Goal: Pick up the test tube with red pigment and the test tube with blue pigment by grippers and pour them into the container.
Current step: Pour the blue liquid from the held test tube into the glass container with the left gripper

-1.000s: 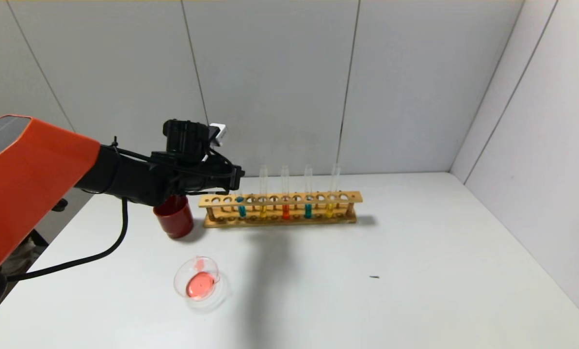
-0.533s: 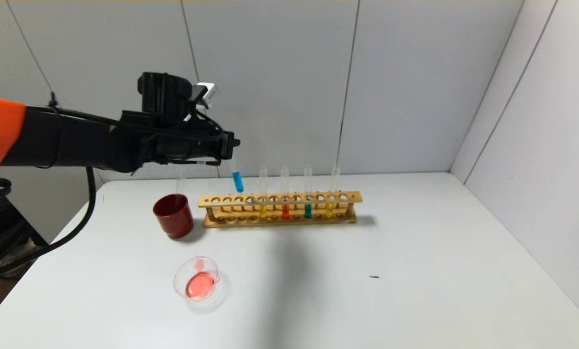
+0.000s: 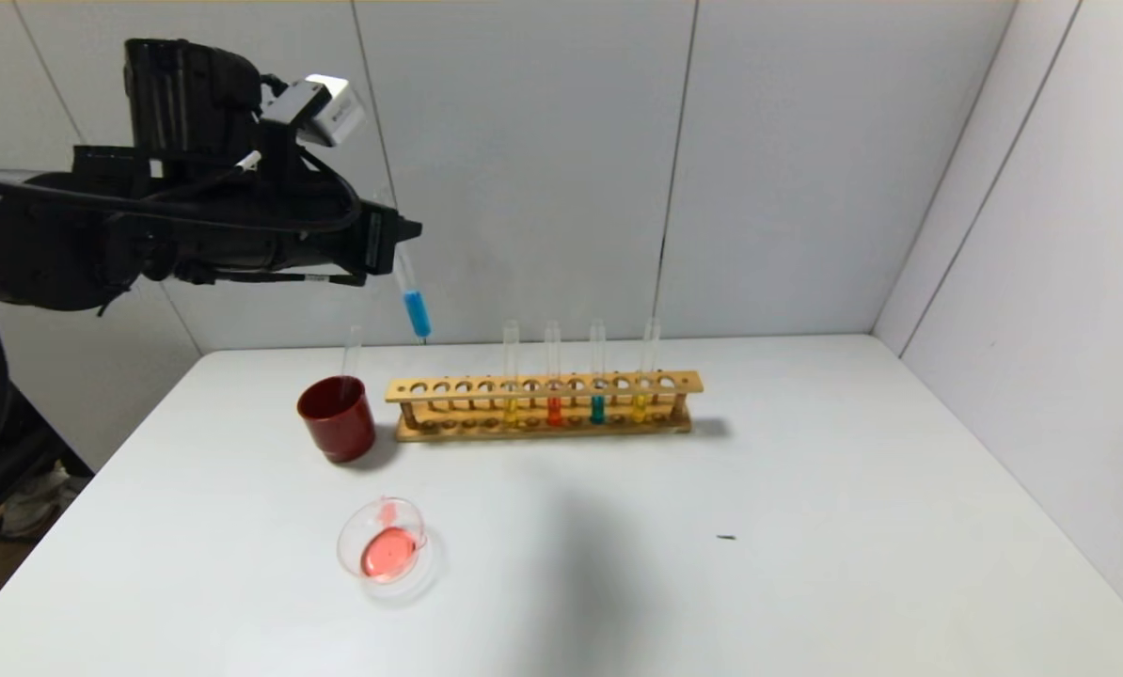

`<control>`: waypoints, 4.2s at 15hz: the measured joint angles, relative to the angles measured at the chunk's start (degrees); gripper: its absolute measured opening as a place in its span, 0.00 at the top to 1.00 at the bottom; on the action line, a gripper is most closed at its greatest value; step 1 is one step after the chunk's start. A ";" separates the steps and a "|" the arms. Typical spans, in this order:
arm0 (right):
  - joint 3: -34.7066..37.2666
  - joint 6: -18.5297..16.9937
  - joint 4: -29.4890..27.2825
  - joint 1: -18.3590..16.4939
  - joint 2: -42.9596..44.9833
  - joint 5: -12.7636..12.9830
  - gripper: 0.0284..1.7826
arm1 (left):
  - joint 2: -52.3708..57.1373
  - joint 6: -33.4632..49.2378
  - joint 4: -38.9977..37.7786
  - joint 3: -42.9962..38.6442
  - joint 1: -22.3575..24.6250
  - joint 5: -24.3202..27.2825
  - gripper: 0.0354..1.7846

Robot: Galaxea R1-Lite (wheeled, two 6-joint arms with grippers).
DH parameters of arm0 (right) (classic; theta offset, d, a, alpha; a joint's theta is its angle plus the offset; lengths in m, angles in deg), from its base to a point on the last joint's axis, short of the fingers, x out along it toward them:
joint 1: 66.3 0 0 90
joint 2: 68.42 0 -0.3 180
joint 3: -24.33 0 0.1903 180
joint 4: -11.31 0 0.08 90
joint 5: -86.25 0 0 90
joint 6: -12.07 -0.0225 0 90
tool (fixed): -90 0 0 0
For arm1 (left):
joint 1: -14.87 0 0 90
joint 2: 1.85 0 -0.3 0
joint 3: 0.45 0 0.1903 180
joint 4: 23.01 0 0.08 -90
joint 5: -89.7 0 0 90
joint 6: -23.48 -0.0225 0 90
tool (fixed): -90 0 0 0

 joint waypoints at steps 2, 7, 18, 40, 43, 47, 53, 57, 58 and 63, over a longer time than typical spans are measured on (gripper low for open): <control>0.00 -0.02 0.00 0.00 0.00 0.00 0.02 | 3.13 -3.97 -6.36 -6.74 0.67 0.27 0.83; 0.00 -0.02 0.00 0.00 0.00 0.00 0.02 | 8.13 -12.53 -20.89 -19.48 3.47 8.18 0.83; 0.00 -0.02 0.00 0.00 0.00 0.02 0.02 | 9.50 -53.42 -6.75 -24.22 11.63 31.83 0.83; 0.00 -0.02 0.00 0.00 0.00 0.00 0.02 | 7.33 -96.31 -6.61 -30.06 13.59 34.23 0.83; 0.00 0.00 0.00 0.00 0.00 0.02 0.02 | 5.81 -98.51 -6.63 -30.10 14.14 37.68 0.83; 0.00 0.00 0.00 0.00 0.00 0.02 0.02 | 2.32 -102.34 -7.28 -29.71 15.86 45.40 0.83; 0.00 -0.02 0.00 0.00 0.00 0.00 0.02 | -2.23 -107.19 -11.79 -29.57 21.33 54.71 0.83; 0.00 -0.02 0.00 0.00 0.00 0.00 0.02 | -2.99 -107.42 -12.73 -29.68 21.66 55.02 0.83; 0.00 -0.02 0.00 0.00 0.00 0.02 0.02 | -2.93 -107.80 -12.81 -29.73 21.64 54.88 0.83; 0.00 0.00 0.00 0.00 0.00 0.02 0.02 | -2.88 -112.19 -12.81 -29.56 21.47 53.68 0.83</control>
